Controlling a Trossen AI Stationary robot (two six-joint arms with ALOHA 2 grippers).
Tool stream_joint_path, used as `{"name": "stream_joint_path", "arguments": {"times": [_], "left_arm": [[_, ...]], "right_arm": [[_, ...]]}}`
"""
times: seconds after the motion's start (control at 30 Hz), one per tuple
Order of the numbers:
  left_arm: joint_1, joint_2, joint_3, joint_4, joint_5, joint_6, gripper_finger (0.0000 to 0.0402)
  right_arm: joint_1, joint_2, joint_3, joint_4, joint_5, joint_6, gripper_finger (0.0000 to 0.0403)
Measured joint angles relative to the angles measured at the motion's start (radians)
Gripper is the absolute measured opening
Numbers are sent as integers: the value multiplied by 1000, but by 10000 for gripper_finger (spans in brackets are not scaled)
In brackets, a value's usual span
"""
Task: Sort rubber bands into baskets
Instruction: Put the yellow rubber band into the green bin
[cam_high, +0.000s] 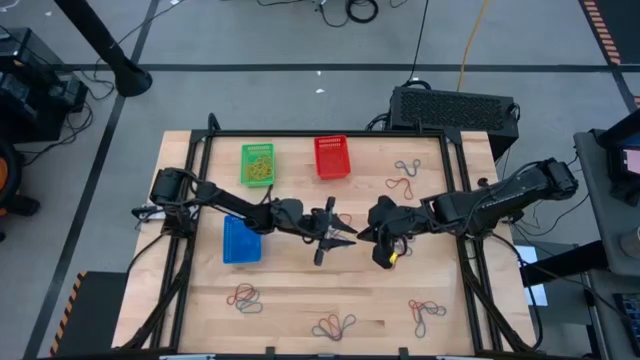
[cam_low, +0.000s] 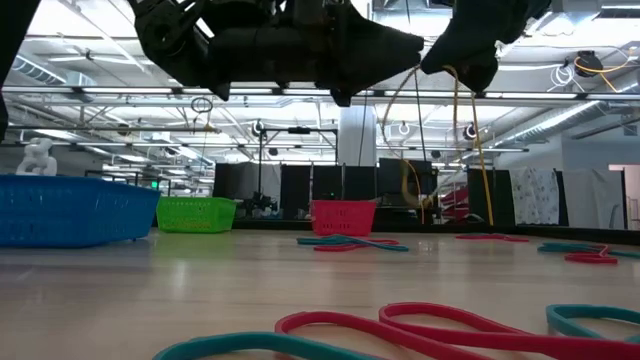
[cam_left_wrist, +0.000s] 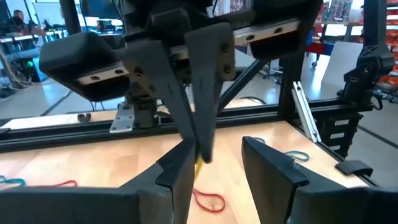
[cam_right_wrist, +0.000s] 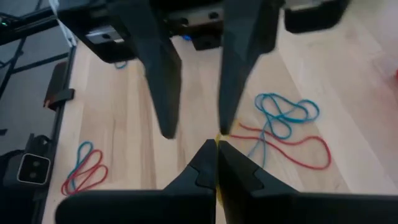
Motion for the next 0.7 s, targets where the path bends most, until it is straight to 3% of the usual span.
{"name": "stream_joint_path", "arguments": {"times": [0.7], "left_arm": [[-1, 0, 2, -95, -11, -8, 129]], "right_arm": [[6, -4, 0, 29, -26, -23, 0]]}}
